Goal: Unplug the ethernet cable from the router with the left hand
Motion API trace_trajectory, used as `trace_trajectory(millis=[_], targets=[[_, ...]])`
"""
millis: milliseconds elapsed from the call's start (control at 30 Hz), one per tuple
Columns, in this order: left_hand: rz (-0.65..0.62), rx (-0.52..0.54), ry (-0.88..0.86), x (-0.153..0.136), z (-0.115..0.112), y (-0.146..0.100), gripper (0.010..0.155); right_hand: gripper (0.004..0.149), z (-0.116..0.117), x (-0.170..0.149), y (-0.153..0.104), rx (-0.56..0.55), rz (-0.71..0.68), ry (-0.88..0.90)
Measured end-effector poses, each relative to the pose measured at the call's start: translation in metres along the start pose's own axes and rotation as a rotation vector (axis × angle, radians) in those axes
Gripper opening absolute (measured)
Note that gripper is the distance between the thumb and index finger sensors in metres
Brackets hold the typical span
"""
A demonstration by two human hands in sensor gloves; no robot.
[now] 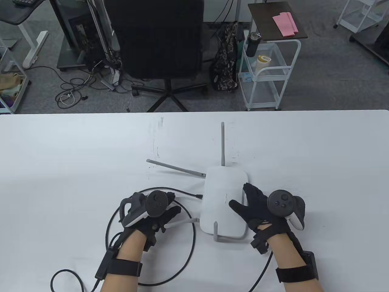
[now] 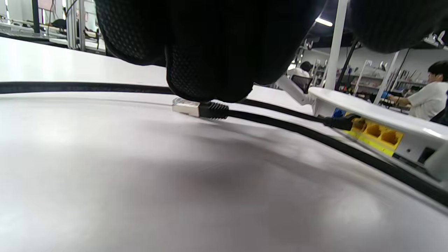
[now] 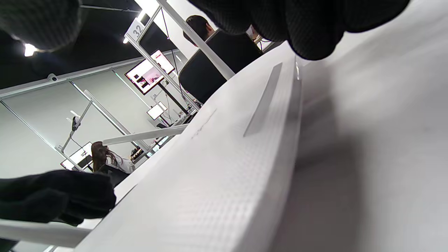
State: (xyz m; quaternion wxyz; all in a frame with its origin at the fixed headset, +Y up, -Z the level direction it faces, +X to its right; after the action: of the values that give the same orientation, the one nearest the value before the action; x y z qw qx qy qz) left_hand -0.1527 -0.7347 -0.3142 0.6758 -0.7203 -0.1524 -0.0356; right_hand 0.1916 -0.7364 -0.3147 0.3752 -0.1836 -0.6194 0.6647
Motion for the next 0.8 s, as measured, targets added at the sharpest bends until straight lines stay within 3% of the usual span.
trace_trajectory(millis=[267, 533, 600, 667, 800], targets=[[0.032, 0.038, 0.072, 0.001, 0.003, -0.001, 0.066, 0.105, -0.003, 0.000, -0.003, -0.009, 0.024, -0.005], [-0.027, -0.110, 0.124, 0.015, -0.010, 0.003, 0.082, 0.110, -0.005, -0.004, -0.004, -0.010, 0.077, 0.021], [-0.067, -0.297, 0.141, 0.020, -0.023, 0.005, 0.093, 0.110, -0.002, -0.006, -0.003, 0.020, 0.103, 0.031], [-0.065, -0.419, 0.160, 0.023, -0.033, 0.006, 0.104, 0.110, 0.000, -0.006, -0.003, 0.047, 0.118, 0.019], [-0.083, -0.362, 0.208, 0.030, -0.036, 0.008, 0.112, 0.110, 0.008, -0.010, -0.002, 0.101, 0.162, 0.045]])
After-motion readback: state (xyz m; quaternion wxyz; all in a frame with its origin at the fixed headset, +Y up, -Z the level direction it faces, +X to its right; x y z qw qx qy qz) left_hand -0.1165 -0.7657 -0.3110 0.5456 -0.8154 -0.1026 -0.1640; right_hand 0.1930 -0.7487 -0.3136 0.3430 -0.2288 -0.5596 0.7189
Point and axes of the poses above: the tracker on the back of each hand, its own x axis roughly to the thumb side, its own y axis roughly from the wrist to the fingertips, z = x × y, the point moved 2 cm from there along y, roughly from the wrist to the fingertips, and after that the axes turned 3 degrees about y, right-handed, at the moved point
